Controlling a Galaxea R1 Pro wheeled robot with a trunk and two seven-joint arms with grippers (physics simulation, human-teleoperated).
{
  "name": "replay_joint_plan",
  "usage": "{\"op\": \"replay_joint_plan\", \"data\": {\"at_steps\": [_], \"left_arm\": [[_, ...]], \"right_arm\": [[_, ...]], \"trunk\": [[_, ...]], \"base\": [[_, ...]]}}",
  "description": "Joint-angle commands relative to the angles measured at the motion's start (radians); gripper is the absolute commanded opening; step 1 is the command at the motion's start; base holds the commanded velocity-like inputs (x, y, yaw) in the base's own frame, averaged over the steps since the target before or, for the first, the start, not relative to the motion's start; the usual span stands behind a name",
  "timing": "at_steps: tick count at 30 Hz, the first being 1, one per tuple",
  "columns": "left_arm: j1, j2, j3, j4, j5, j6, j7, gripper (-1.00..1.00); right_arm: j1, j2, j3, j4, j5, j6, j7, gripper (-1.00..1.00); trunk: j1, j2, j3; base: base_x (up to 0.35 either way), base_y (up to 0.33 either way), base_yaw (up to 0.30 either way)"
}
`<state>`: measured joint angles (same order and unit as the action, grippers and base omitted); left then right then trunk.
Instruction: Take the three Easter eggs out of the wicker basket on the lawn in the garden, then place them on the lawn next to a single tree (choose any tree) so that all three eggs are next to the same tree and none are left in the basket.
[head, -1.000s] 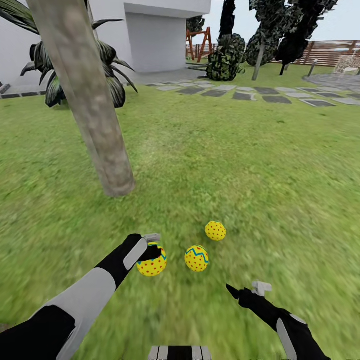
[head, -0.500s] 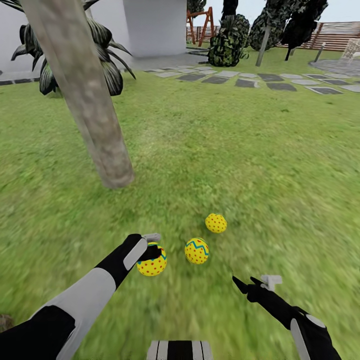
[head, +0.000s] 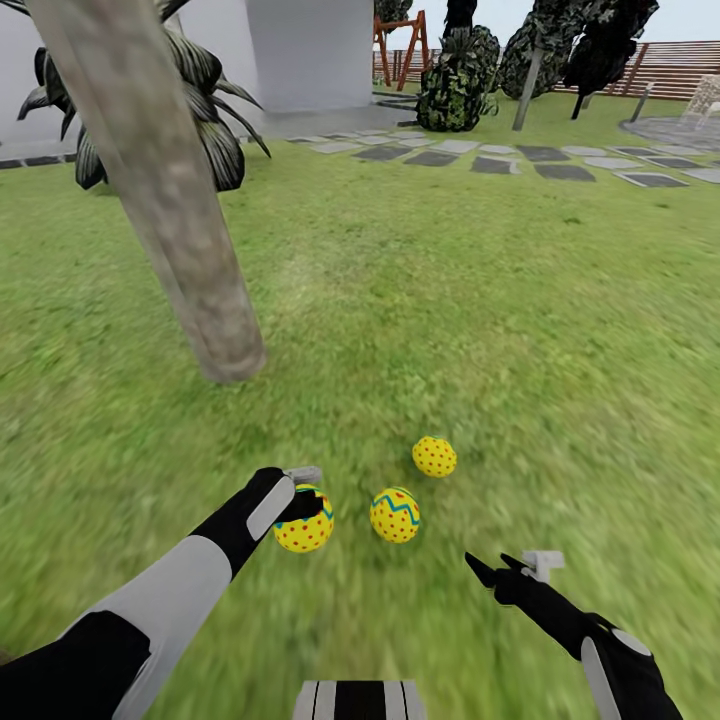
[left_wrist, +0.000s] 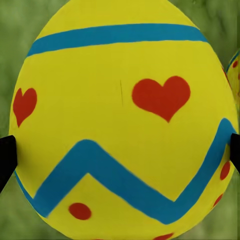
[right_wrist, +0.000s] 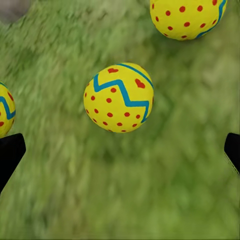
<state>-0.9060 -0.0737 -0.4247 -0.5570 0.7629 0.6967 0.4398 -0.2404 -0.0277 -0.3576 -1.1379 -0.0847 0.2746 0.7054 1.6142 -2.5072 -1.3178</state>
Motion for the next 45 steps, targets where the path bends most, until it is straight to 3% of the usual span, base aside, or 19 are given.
{"op": "replay_joint_plan", "data": {"at_steps": [1, 11, 26, 35, 45], "left_arm": [[-0.001, 0.0, -0.005, -0.001, 0.01, 0.001, 0.008, -1.0], [-0.001, 0.0, -0.005, -0.003, 0.01, 0.001, 0.008, -1.0], [-0.001, 0.002, -0.005, -0.018, 0.01, 0.0, 0.007, -1.0], [-0.001, 0.003, -0.006, -0.018, 0.01, -0.038, 0.007, -1.0], [0.0, 0.003, -0.005, -0.018, 0.01, -0.059, 0.008, -1.0]], "right_arm": [[0.0, 0.0, -0.001, 0.0, -0.009, 0.009, 0.003, 1.0], [0.0, 0.0, -0.001, 0.0, -0.009, 0.009, 0.003, 1.0], [0.0, 0.0, -0.001, 0.001, -0.009, 0.009, 0.003, 1.0], [0.0, -0.001, -0.001, 0.005, -0.008, 0.009, 0.002, 1.0], [0.0, -0.001, -0.001, 0.009, -0.008, 0.008, 0.002, 1.0]], "trunk": [[0.0, 0.0, -0.001], [0.0, 0.0, -0.001], [0.007, -0.004, -0.059], [0.011, -0.006, -0.094], [0.011, -0.006, -0.094]], "base": [[0.22, 0.0, 0.0], [0.08, 0.0, 0.0], [0.0, 0.0, 0.0], [0.0, 0.0, 0.0], [0.062, 0.015, 0.0]]}}
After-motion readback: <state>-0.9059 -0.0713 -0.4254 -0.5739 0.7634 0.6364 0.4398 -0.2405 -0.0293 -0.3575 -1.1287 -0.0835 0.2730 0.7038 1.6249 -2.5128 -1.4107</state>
